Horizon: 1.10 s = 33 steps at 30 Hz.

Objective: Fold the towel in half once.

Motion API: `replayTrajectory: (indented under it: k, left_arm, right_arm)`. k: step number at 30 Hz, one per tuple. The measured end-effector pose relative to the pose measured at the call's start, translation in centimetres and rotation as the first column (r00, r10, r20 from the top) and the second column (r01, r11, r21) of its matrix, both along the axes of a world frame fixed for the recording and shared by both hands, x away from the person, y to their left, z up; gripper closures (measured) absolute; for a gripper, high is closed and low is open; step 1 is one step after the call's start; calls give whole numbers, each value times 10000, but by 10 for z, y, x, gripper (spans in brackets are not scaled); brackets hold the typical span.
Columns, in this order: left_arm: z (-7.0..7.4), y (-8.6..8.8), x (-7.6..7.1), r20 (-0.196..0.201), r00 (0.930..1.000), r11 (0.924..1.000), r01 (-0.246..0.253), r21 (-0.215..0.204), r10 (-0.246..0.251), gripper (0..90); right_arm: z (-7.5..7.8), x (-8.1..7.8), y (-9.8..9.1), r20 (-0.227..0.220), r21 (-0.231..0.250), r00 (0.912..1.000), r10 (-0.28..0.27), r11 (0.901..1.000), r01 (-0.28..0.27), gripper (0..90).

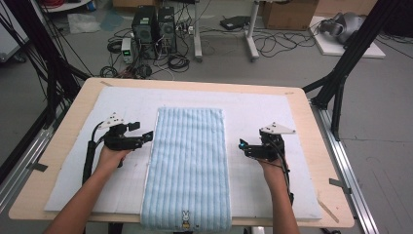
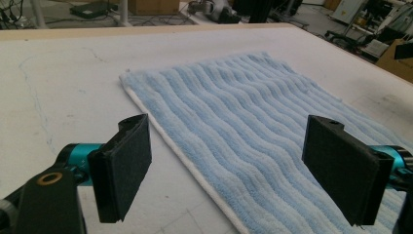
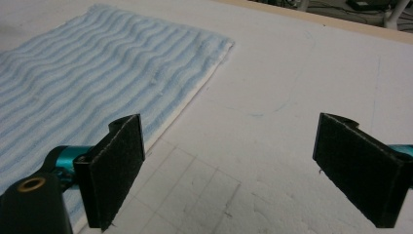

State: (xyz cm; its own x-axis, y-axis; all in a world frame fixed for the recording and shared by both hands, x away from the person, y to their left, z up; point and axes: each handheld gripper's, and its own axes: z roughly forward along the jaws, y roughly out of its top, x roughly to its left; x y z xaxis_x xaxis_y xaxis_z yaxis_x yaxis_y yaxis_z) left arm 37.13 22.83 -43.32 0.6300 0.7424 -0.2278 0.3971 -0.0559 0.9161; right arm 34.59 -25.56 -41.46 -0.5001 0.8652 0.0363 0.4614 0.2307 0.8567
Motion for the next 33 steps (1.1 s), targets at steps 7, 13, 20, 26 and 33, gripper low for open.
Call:
replayTrajectory:
  k: [7,13,20,26,33]
  left_arm:
    - [-1,4,7,-167,9994,9995,-314,-55,313,188]
    - [5,14,23,-613,9917,9931,-1150,-233,1134,212]
    - [16,10,50,-756,9872,9897,-1421,-158,1406,223]
    - [15,-1,72,-1108,9850,9911,-1298,296,1324,234]
    - [8,-21,92,-1392,9836,9879,-986,1195,1150,289]
  right_arm:
    - [0,1,0,3,74,10000,23,10000,-23,107]
    - [-1,1,2,-72,101,9998,163,9998,-162,108]
    - [-1,1,3,-128,119,9998,161,9998,-159,107]
    - [-2,1,3,-178,112,9997,173,9998,-171,107]
    - [-2,1,3,-182,148,9997,178,9997,-175,108]
